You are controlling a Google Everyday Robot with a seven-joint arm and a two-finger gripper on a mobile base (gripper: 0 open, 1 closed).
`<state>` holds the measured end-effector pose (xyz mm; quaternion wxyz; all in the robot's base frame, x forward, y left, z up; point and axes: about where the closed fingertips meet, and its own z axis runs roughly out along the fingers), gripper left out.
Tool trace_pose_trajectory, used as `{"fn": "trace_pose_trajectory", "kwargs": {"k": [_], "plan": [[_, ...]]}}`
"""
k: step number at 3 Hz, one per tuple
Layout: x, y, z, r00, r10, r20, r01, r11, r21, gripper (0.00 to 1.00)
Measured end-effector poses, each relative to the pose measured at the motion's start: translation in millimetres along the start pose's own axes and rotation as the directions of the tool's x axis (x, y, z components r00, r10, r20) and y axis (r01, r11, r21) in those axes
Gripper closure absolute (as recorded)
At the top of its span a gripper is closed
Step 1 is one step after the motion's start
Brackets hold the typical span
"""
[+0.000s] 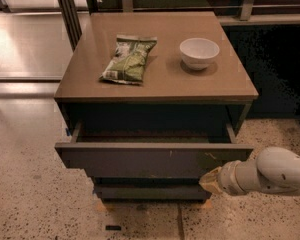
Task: Close top drawer
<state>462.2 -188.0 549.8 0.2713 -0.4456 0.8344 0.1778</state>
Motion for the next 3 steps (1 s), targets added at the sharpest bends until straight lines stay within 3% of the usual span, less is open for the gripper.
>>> {"fn": "trace_pose_trajectory", "kwargs": {"k": [1,2,3], "plan": [[-32.2,-30.1,-11.1,0.998,-0.068,-0.013,0.069,0.9943,0.081,1.0],[-31.7,-28.6,-11.4,0.998,-0.068,-0.013,0.069,0.9943,0.081,1.0],[-58.2,-51.2,-21.1,0.994,-0.105,0.011,0.102,0.983,0.153,1.0]]}}
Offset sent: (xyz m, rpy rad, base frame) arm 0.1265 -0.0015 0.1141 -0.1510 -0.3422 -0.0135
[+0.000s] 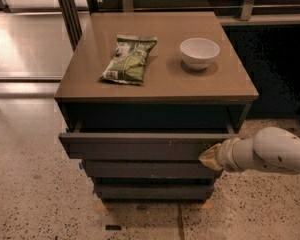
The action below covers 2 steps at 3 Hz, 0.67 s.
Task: Close top drawer
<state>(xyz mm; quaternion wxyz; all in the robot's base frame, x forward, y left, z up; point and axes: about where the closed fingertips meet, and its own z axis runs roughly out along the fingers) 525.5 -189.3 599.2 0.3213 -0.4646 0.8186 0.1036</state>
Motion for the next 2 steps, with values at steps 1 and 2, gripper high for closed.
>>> {"fn": "trace_pose_trajectory", "kwargs": {"k": [1,2], "plan": [[-11.4,-11.2,-3.5,1.0,-0.017,0.012,0.017,0.9992,0.036,1.0],[-25.0,-26.3,-3.0,0.999,-0.045,0.013,0.043,0.995,0.09,1.0]]}}
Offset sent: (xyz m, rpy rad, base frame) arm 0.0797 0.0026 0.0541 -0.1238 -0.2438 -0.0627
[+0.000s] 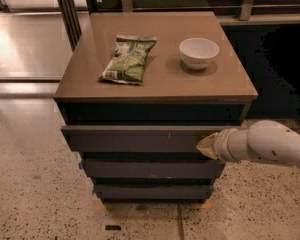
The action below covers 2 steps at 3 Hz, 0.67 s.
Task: Close top drawer
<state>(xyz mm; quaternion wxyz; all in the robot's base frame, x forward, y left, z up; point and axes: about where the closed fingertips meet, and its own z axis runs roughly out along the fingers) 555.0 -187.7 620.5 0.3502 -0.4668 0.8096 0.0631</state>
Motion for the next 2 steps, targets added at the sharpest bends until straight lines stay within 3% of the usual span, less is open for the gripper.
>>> {"fn": "trace_pose_trajectory", "kwargs": {"k": [2], "plan": [[-19.3,-25.0,7.7,0.999,-0.042,0.0,0.042,0.9956,0.084,1.0]]}}
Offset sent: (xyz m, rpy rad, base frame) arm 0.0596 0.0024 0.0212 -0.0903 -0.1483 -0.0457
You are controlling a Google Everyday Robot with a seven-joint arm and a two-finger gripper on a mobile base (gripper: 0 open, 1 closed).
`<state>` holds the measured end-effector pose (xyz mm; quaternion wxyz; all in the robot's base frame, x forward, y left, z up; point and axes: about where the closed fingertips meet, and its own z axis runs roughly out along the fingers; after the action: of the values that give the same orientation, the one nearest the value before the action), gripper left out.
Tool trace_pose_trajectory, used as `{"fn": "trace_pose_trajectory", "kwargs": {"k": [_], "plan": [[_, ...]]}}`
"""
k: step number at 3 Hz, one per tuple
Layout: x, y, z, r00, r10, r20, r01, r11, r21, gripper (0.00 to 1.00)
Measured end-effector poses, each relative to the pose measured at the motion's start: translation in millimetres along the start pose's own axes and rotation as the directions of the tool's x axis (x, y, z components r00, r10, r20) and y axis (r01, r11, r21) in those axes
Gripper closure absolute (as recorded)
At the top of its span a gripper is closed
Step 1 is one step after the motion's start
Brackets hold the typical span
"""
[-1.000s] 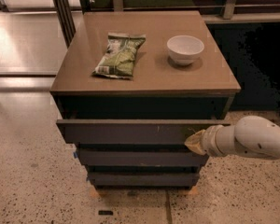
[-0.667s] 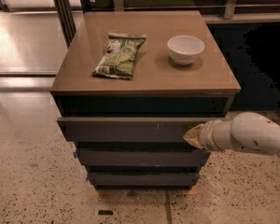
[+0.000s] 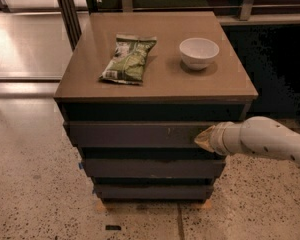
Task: Close top drawer
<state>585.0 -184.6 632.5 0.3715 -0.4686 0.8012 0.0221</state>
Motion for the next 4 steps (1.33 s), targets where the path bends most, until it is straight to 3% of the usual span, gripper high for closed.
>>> {"fn": "trace_pose_trajectory", "kwargs": {"k": [1,2,3,4], "plan": [[0.0,2.0,-1.2,1.0,-0.001,0.0,0.001,1.0,0.002,1.0],[19.4,34.7,-9.0,0.998,0.06,-0.009,-0.061,0.9935,-0.096,1.0],[64.4,94.5,-54.4,0.972,0.223,-0.079,-0.235,0.9519,-0.197,1.0],[88.7,145.6,-94.2,0.933,0.326,-0.153,-0.357,0.8979,-0.258,0.81]]}}
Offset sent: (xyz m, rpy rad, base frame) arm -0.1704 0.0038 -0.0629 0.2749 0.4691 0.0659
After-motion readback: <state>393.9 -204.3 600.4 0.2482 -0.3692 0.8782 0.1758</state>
